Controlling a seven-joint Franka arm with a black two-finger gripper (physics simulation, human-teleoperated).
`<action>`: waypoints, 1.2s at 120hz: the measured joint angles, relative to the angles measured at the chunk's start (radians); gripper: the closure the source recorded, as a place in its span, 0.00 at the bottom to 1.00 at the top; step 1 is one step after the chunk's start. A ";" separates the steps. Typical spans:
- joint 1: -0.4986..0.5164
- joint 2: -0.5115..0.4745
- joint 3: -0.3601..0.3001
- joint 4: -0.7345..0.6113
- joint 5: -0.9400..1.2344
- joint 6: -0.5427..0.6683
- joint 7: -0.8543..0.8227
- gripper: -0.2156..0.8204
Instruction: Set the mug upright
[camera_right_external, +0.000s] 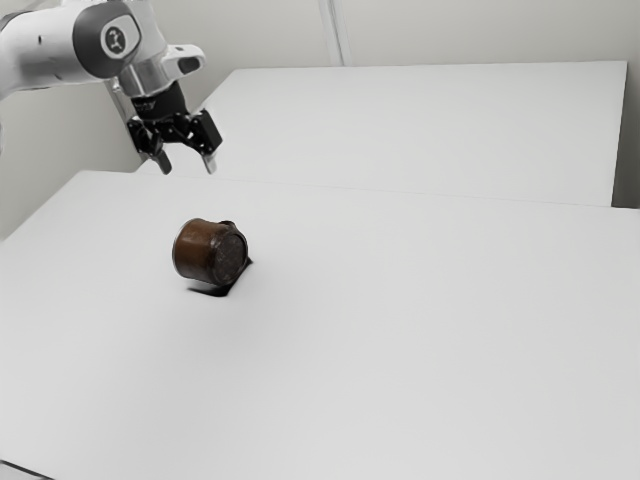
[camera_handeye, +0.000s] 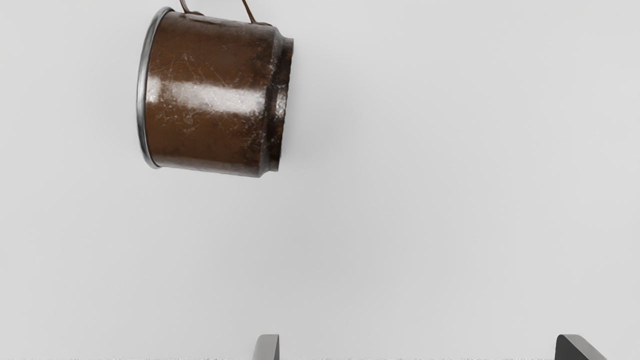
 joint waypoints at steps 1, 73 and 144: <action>0.003 0.001 0.000 -0.002 -0.002 0.000 0.000 0.21; 0.265 0.207 -0.003 0.022 -0.247 0.107 0.325 0.21; 0.434 0.502 -0.003 0.225 -0.549 0.087 0.729 0.21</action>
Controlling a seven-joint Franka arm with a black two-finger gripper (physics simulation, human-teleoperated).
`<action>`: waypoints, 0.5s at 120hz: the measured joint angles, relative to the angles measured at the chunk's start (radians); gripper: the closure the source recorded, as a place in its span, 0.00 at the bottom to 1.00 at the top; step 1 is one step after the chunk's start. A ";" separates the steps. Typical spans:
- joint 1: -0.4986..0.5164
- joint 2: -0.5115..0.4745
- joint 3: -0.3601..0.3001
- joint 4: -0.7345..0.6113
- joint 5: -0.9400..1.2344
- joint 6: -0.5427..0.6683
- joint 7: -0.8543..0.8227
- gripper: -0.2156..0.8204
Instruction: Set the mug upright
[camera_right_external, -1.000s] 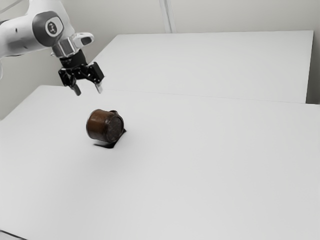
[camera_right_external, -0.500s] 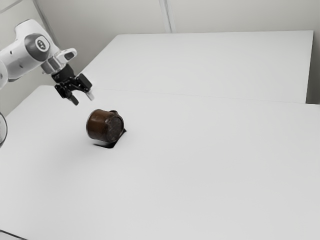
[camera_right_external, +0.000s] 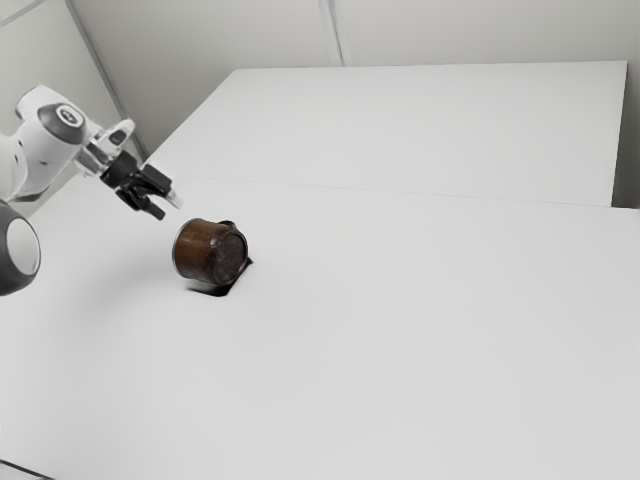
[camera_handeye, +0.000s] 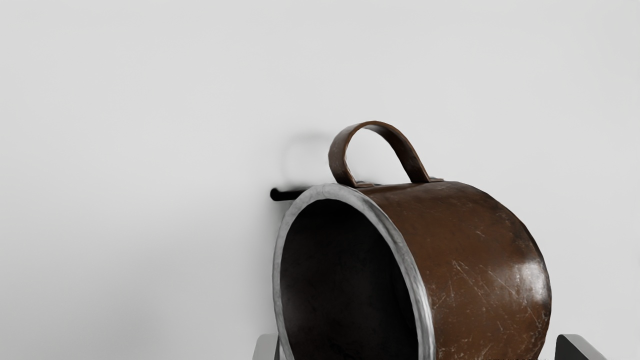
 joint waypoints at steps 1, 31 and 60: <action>0.001 0.003 0.000 0.000 -0.004 -0.003 0.004 0.21; 0.030 0.056 0.001 0.001 -0.105 -0.079 0.104 0.21; 0.032 0.092 0.001 -0.009 -0.183 -0.155 0.147 0.21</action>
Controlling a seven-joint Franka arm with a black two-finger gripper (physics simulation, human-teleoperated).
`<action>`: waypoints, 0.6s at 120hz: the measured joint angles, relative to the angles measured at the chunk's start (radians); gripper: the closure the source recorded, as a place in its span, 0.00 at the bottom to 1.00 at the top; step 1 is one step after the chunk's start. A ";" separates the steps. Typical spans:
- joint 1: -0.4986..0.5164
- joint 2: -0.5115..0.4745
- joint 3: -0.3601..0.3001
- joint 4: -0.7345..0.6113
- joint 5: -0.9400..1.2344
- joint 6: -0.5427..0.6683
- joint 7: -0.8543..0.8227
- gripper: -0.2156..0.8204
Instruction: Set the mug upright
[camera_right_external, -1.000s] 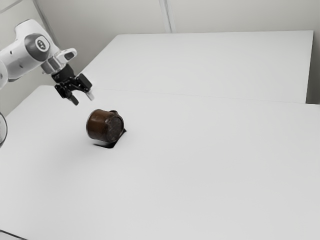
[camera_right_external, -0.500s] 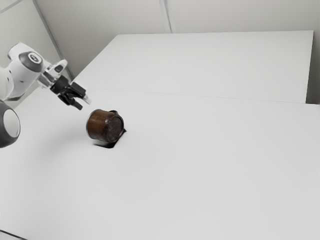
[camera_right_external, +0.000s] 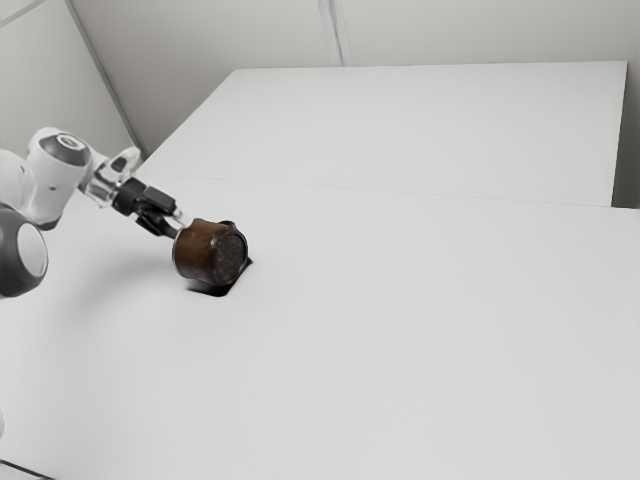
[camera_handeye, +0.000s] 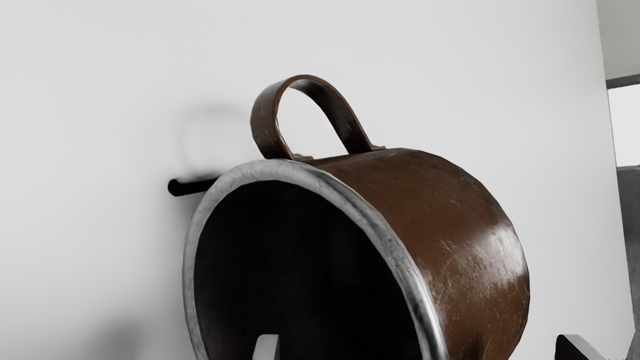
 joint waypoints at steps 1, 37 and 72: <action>0.000 0.002 0.000 0.000 -0.003 -0.002 0.001 0.21; 0.017 0.029 -0.011 -0.011 -0.072 -0.080 0.018 0.38; 0.021 0.034 -0.013 -0.011 -0.085 -0.132 0.022 0.68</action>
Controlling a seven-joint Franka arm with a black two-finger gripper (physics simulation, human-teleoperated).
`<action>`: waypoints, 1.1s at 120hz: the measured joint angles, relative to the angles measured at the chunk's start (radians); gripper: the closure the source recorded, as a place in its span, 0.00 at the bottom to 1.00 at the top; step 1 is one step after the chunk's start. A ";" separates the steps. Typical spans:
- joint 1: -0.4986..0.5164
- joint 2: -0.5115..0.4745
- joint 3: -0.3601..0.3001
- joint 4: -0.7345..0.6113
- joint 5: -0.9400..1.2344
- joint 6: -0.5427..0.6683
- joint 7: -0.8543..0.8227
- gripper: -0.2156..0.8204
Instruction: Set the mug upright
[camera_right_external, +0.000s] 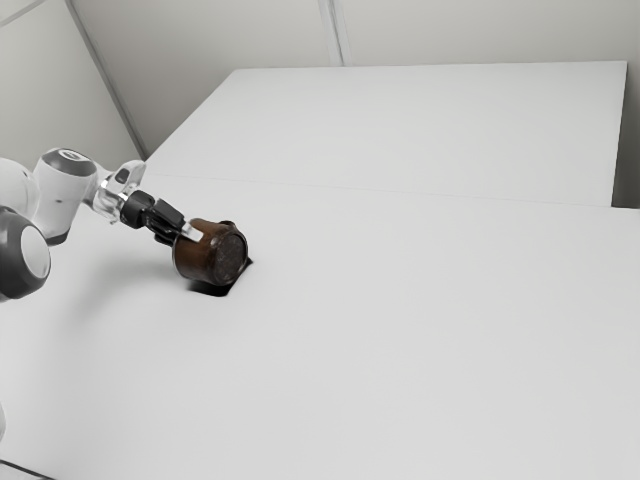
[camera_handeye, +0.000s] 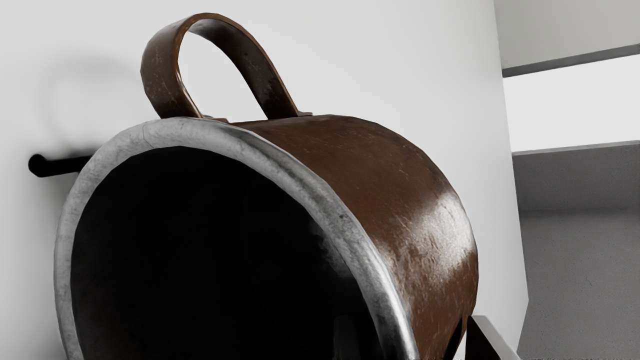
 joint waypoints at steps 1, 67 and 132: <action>0.000 0.000 -0.001 0.000 -0.001 -0.001 0.000 0.69; 0.001 -0.026 -0.021 0.002 -0.006 -0.024 0.002 0.93; -0.209 -0.376 -0.019 -0.331 0.251 0.291 0.004 0.94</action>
